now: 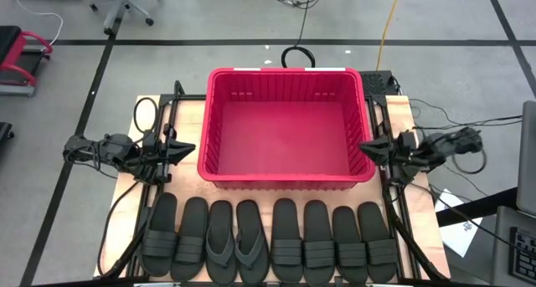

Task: Pick and place slides into bin
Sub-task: Put the black slipper into the red bin

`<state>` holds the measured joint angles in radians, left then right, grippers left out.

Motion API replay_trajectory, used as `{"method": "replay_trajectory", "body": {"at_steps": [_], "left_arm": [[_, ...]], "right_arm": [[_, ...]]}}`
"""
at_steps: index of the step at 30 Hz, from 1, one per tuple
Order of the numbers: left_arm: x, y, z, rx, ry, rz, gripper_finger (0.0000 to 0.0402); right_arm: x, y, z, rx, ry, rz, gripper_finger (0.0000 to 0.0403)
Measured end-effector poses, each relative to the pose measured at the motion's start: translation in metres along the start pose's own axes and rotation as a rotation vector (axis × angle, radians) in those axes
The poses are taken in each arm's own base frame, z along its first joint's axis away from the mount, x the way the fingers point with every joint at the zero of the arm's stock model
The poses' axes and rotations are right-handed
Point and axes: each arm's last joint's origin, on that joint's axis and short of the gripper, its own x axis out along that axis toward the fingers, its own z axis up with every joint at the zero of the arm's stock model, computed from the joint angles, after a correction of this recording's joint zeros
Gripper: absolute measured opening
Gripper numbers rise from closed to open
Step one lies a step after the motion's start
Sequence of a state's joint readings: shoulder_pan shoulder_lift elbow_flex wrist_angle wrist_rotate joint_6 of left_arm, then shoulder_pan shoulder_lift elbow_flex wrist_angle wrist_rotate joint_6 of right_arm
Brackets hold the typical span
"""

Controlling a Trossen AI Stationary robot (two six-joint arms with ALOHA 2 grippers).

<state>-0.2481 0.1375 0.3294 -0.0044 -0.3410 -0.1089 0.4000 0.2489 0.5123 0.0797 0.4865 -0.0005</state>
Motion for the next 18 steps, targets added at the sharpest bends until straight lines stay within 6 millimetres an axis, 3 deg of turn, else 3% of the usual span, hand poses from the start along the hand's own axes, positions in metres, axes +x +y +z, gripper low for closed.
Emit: {"method": "replay_trajectory", "body": {"at_steps": [5, 10, 14, 18], "left_arm": [[0.000, 0.000, 0.000, -0.001, -0.001, -0.001, 0.0026], [0.000, 0.000, 0.000, 0.000, 0.000, 0.000, 0.0026], [0.000, 0.000, 0.000, -0.001, 0.000, 0.000, 0.0026], [0.000, 0.000, 0.000, -0.001, -0.001, -0.001, 0.0026]], "right_arm": [[0.023, 0.012, 0.060, -0.108, 0.233, -0.005, 0.0077], [0.035, 0.025, 0.101, -0.020, 0.575, 0.147, 0.0124], [0.041, 0.036, 0.111, 0.076, 0.857, 0.309, 0.0151], [0.047, 0.048, 0.098, 0.233, 1.144, 0.446, 0.0164]]}}
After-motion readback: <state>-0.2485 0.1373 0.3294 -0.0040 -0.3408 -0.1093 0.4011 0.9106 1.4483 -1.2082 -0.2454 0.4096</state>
